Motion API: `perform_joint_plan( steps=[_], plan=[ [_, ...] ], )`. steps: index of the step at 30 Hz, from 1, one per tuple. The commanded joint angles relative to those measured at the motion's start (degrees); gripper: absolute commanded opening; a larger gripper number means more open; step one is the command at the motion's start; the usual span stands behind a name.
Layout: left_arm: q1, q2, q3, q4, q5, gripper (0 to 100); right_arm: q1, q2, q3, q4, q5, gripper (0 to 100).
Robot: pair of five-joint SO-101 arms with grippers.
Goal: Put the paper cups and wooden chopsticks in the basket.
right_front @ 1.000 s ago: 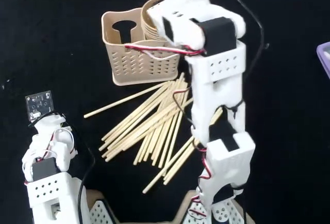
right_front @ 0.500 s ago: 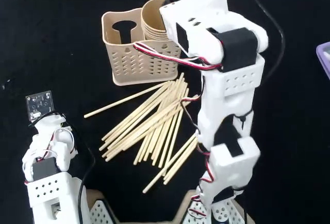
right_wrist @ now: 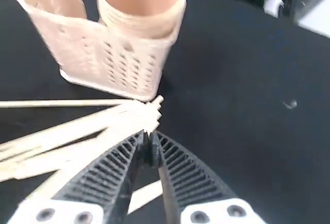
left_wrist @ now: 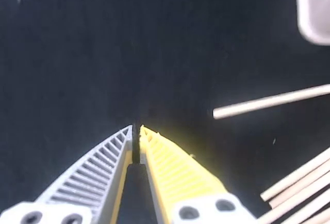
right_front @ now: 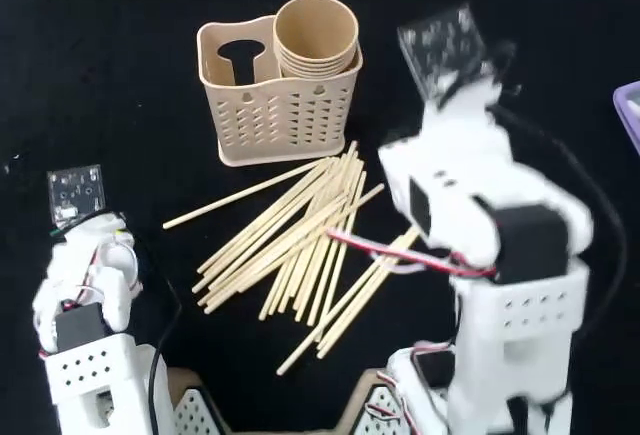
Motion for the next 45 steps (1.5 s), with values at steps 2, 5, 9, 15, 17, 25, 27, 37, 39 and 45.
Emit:
perform_joint_plan(
  steps=[2,5,9,15,17,25,27,37,39,45],
  plan=[
    [0.6,0.9,-14.0,7.1,-4.4,3,8.4,-15.3,35.0,-18.4,2.4,1.3],
    [0.6,5.7,-22.7,11.9,-6.2,3,12.7,-22.3,47.4,-26.0,2.4,6.0],
    [4.3,19.0,-32.8,16.2,-8.8,13,14.1,-26.9,57.7,-29.5,-0.7,17.0],
    [20.0,41.8,-45.8,28.8,-9.8,22,15.6,-27.7,64.7,-34.6,-7.5,17.6],
    [26.0,47.5,-48.8,32.3,-9.7,22,17.8,-27.6,65.9,-35.5,-8.9,17.6],
    [43.8,60.3,-51.4,30.9,-7.0,22,20.6,-27.7,70.6,-40.4,-10.5,17.6],
    [45.9,61.0,-49.7,26.2,-4.9,22,20.6,-27.7,70.6,-40.4,-10.5,17.6],
    [48.4,61.5,-36.5,4.7,-1.8,22,20.6,-27.7,70.9,-40.3,-10.5,17.6],
    [48.3,61.5,-33.8,1.6,-1.3,22,20.6,-27.7,70.9,-40.3,-10.5,17.6],
    [48.0,61.5,-27.9,-5.2,-1.1,22,20.4,-27.6,71.0,-40.3,-10.5,17.6]
  ],
)
